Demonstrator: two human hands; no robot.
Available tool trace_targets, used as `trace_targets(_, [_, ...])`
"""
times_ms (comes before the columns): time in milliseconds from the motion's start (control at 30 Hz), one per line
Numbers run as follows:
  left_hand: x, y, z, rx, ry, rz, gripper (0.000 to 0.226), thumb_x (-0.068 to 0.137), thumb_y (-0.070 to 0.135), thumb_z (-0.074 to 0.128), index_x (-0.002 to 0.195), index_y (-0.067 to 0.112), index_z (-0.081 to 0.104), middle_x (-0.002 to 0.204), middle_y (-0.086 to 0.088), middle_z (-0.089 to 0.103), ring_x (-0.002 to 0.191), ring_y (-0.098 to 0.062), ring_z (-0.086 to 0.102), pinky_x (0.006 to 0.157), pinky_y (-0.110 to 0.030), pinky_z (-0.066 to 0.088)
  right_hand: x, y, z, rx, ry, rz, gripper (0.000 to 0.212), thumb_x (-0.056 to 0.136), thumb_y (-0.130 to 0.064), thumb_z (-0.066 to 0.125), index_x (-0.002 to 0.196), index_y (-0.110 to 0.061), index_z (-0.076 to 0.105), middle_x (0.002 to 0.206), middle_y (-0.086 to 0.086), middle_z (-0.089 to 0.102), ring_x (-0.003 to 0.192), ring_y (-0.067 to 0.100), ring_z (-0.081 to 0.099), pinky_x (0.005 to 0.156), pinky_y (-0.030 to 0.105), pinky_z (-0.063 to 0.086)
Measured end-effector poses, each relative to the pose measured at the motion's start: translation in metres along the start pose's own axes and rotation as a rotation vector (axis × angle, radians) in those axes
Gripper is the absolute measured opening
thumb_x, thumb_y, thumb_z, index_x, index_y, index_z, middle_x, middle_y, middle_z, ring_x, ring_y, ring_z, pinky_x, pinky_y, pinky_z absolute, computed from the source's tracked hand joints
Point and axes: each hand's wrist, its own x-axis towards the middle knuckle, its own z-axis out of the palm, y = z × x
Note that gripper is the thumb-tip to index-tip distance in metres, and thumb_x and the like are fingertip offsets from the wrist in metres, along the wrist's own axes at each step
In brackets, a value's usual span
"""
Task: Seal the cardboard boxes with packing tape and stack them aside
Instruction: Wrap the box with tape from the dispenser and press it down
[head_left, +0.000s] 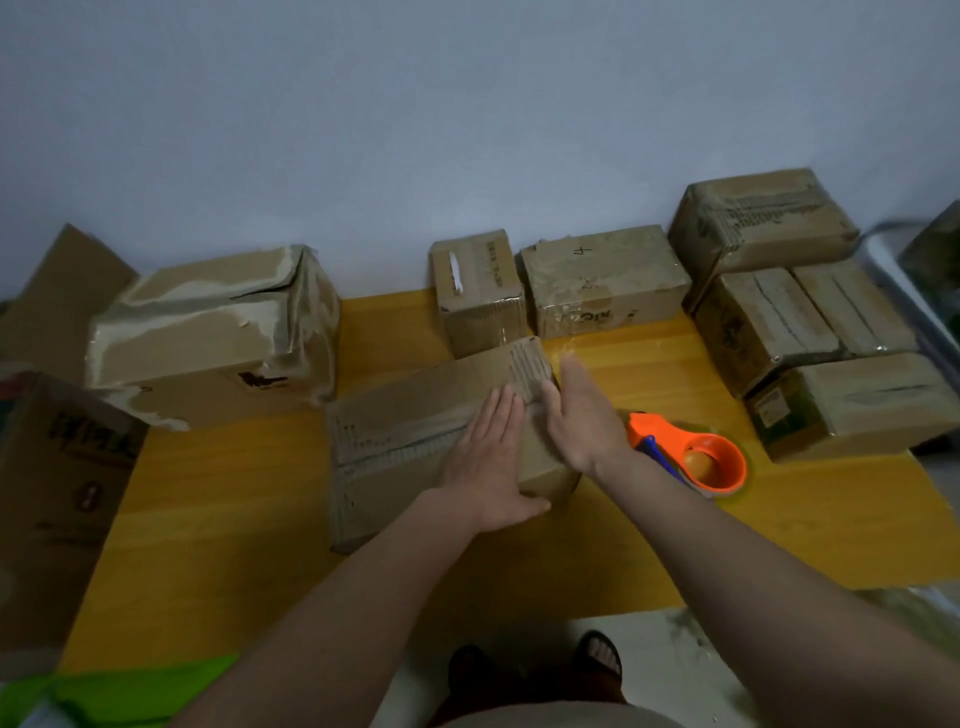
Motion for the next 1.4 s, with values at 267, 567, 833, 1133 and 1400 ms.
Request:
trace_targets(267, [-0.016, -0.04, -0.001, 0.12, -0.027, 0.02, 0.116, 0.079, 0.083, 0.037, 0.152, 0.013, -0.018, 0.158, -0.005, -0.027, 0.145, -0.018, -0.025, 0.121, -0.038, -0.01, -0.02, -0.008, 0.016, -0.595, -0.071, -0.272, 0.083, 0.085, -0.056, -0.012, 0.152, -0.011, 0.009, 0.16, 0.006, -0.003, 0.147, 0.018, -0.01, 0.116, 0.031, -0.005])
trace_targets(567, [-0.074, -0.107, 0.006, 0.115, 0.044, -0.074, 0.107, 0.081, 0.083, 0.017, 0.153, 0.01, -0.016, 0.159, -0.006, -0.025, 0.146, -0.018, -0.024, 0.122, -0.041, -0.006, -0.022, -0.019, 0.024, -0.708, -0.071, -0.169, 0.093, 0.078, -0.068, -0.019, 0.151, -0.014, 0.0, 0.159, 0.004, -0.009, 0.146, 0.018, -0.014, 0.116, 0.035, -0.01])
trace_targets(833, [-0.099, -0.121, 0.027, -0.284, 0.196, -0.266, 0.097, 0.088, 0.071, 0.027, 0.147, 0.017, -0.028, 0.151, 0.0, -0.042, 0.14, -0.017, -0.035, 0.116, -0.038, -0.012, -0.03, -0.044, 0.038, -0.75, -0.061, -0.02, 0.085, 0.09, -0.063, 0.0, 0.151, -0.005, 0.0, 0.159, 0.015, -0.009, 0.147, 0.025, -0.011, 0.121, 0.038, -0.002])
trace_targets(1133, [-0.085, -0.122, 0.034, -0.899, 0.381, -0.498, 0.065, 0.105, 0.02, 0.031, 0.154, 0.021, -0.012, 0.163, 0.003, -0.007, 0.15, -0.017, 0.003, 0.117, -0.026, 0.009, -0.055, -0.099, 0.096, -0.689, -0.228, -0.331, 0.074, 0.092, -0.053, -0.009, 0.149, -0.006, -0.007, 0.157, 0.013, -0.014, 0.146, 0.023, -0.014, 0.119, 0.034, -0.008])
trace_targets(1400, [-0.082, -0.137, 0.023, -1.304, 0.317, -0.703, 0.051, 0.105, 0.045, 0.022, 0.149, 0.023, 0.035, 0.148, -0.008, 0.043, 0.123, -0.024, 0.047, 0.096, -0.032, 0.039, -0.052, -0.118, 0.116, -0.618, -0.341, -0.629, 0.075, 0.077, -0.048, -0.011, 0.151, -0.036, -0.003, 0.148, -0.023, -0.015, 0.143, 0.01, -0.018, 0.119, 0.035, -0.009])
